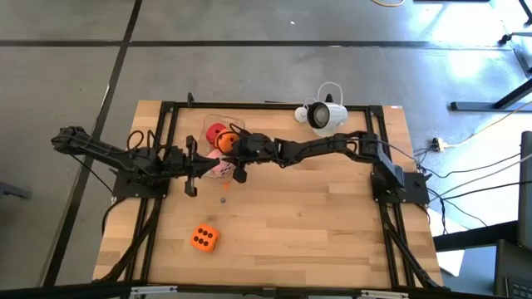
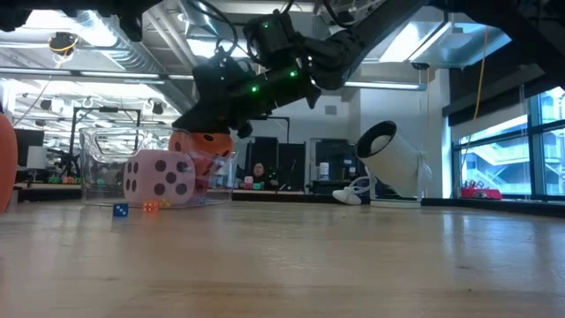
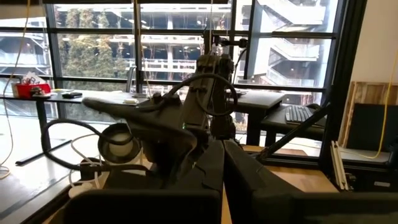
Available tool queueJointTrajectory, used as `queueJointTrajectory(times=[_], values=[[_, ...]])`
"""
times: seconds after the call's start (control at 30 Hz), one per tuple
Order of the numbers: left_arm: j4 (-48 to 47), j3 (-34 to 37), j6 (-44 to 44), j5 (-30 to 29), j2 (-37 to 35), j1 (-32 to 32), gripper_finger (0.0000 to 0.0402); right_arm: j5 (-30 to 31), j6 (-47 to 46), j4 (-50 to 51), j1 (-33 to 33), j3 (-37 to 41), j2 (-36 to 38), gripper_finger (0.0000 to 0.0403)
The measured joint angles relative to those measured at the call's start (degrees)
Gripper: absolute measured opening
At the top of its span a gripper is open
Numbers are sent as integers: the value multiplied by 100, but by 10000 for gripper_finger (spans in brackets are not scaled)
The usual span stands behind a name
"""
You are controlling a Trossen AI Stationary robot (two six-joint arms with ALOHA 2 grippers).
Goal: Pick & Place Dice
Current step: Put the small green die into the transparent bin
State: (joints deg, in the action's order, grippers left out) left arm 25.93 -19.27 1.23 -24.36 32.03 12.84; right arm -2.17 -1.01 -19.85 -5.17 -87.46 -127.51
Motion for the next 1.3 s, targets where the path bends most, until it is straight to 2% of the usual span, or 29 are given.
queueJointTrajectory(times=[0.13, 0.4, 0.57, 0.77, 1.3], values=[[-2, 0, 0, 0, 0, 0, 4, -20, 0, 219, 28, 0, 0, 55], [-11, 0, 62, 0, 0, 0, 4, -23, -300, 491, 39, 0, 1, 123], [-23, 0, 64, 1, 0, 0, 4, -241, -325, 591, 39, 0, 2, 144], [-46, 0, 66, 2, 0, 0, 4, -464, -499, 627, 35, 0, 3, 145], [-46, 0, 63, 1, 0, 0, 4, -498, -755, 634, 94, 0, 5, 130]])
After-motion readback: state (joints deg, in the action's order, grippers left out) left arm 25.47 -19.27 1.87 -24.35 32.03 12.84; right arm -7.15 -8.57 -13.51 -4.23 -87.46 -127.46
